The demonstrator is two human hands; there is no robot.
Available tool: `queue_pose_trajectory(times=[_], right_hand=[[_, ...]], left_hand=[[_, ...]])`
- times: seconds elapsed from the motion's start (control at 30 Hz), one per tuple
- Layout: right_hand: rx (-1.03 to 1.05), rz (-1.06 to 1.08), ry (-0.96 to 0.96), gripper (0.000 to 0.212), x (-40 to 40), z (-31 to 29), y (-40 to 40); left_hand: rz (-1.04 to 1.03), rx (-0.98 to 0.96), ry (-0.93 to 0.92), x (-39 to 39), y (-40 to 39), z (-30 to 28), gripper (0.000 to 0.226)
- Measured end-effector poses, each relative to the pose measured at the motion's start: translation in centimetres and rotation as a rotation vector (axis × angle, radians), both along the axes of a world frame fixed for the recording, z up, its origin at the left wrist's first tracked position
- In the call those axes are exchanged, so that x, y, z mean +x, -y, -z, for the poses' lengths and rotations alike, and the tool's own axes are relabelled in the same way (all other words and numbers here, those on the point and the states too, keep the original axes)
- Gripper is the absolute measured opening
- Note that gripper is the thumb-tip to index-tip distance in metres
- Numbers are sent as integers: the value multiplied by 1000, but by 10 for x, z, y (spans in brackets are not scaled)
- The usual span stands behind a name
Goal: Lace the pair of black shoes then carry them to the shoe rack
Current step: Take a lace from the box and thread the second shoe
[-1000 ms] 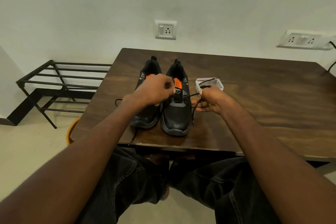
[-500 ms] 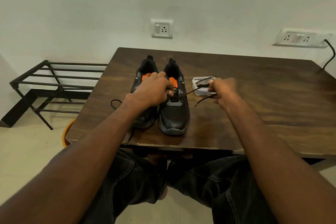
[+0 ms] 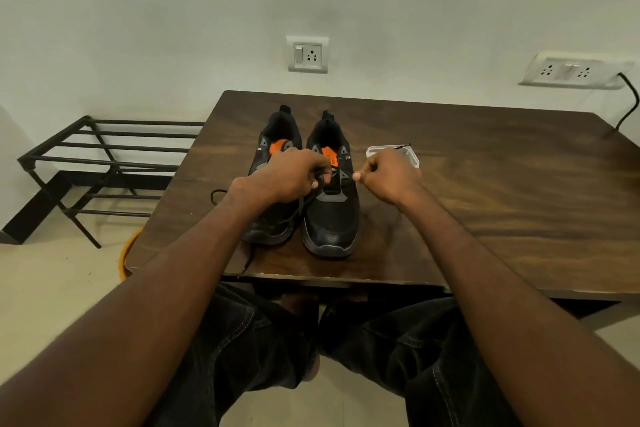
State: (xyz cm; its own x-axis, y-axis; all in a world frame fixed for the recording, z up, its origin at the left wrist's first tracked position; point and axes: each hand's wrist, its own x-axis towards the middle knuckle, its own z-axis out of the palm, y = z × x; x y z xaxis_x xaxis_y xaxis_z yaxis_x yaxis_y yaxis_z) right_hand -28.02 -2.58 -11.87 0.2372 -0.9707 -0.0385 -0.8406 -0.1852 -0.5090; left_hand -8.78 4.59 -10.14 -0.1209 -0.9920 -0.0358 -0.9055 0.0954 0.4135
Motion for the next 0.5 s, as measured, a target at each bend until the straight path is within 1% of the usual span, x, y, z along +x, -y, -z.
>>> queue_pose_trajectory(times=[0.03, 0.07, 0.1, 0.13, 0.17, 0.2, 0.23, 0.3, 0.33, 0.37, 0.43, 0.5], right_hand=[[-61, 117, -1, 19, -4, -3, 3], [-145, 233, -44, 20, -9, -9, 2], [-221, 313, -136, 20, -14, -15, 1], [-290, 341, -230, 20, -19, -19, 0], [-326, 317, -284, 20, -21, -21, 1], [-339, 255, -268, 19, -21, -20, 1], [-293, 167, -190, 17, -18, -18, -1], [-94, -42, 38, 16, -7, -12, -7], [12, -115, 121, 16, -1, -8, -10], [85, -165, 150, 14, 4, -6, -12], [109, -167, 156, 12, 6, -3, -9], [116, -89, 219, 16, 1, 0, 0]], left_hand=[[1, -4, -17, 0, 0, -1, 27], [2, -8, -28, 0, -1, -1, 28], [7, -13, -35, 1, 0, -2, 28], [11, -19, -42, 2, 0, -2, 28], [12, -28, -52, 3, 0, -1, 29], [8, -39, -69, 4, 0, -1, 33], [-7, -48, -93, 5, 1, -1, 39], [-45, -51, -129, 6, 0, -1, 50], [-57, -48, -134, 5, 0, -1, 52], [-65, -49, -135, 5, 0, -1, 51], [-79, -46, -136, 7, 1, -2, 47], [-96, -28, -154, 9, 0, -2, 39]])
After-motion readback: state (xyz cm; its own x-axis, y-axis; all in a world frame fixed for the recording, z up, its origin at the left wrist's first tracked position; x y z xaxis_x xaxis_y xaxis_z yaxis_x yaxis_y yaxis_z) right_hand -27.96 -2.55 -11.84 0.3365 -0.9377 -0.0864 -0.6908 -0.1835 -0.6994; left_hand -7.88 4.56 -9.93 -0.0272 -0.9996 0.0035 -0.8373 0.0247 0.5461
